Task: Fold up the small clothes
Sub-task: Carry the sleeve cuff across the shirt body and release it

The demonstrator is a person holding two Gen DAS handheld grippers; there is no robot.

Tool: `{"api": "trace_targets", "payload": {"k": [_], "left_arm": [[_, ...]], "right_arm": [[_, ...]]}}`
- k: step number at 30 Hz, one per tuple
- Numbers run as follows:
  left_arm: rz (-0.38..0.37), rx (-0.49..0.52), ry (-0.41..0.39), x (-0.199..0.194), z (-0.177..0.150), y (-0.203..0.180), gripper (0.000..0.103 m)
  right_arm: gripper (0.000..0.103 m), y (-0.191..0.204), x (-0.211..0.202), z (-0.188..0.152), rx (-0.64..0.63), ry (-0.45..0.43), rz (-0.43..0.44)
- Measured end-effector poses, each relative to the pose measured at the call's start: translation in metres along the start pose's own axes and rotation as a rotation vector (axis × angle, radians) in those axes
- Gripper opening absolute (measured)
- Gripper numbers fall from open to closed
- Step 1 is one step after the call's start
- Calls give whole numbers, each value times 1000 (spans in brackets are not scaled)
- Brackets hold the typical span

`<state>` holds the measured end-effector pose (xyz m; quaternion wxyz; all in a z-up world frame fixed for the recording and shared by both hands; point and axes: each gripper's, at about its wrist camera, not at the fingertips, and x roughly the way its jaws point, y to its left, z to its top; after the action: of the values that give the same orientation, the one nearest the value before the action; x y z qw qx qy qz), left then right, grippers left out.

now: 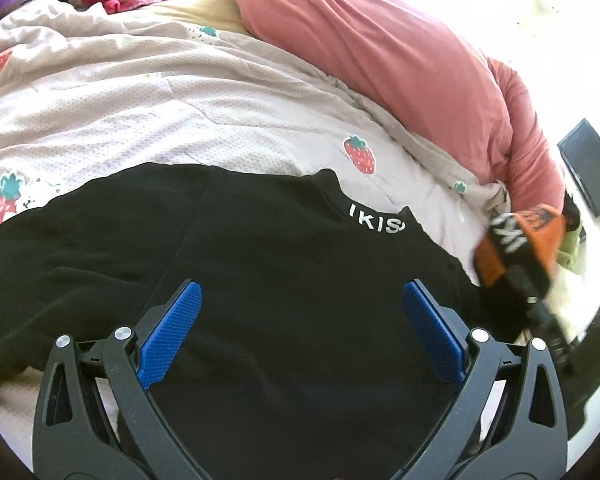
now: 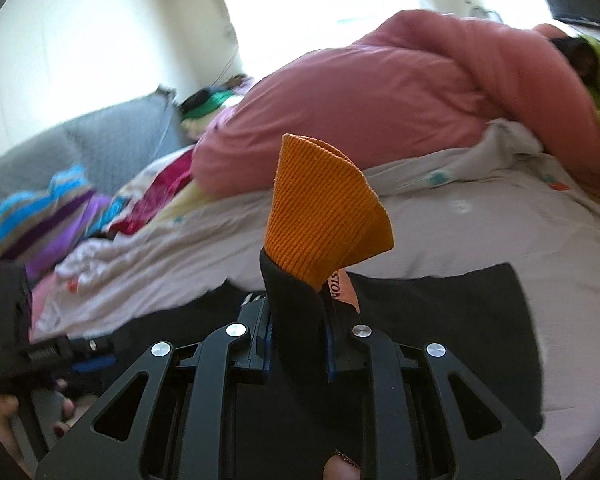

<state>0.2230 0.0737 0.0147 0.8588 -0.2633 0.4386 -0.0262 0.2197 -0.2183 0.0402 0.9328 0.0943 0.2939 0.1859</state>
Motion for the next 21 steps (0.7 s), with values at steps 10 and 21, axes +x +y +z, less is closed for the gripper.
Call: {"api": "trace_targets", "payload": {"k": [10,21], "left_arm": [[-126,-51,54,11,-5,13,95],[-223,-72,106,26,-14,12,94]], "right_arm": [[25,59,55,-42,-141,141,64],[49,61,19,-53,-167,165,168]]}}
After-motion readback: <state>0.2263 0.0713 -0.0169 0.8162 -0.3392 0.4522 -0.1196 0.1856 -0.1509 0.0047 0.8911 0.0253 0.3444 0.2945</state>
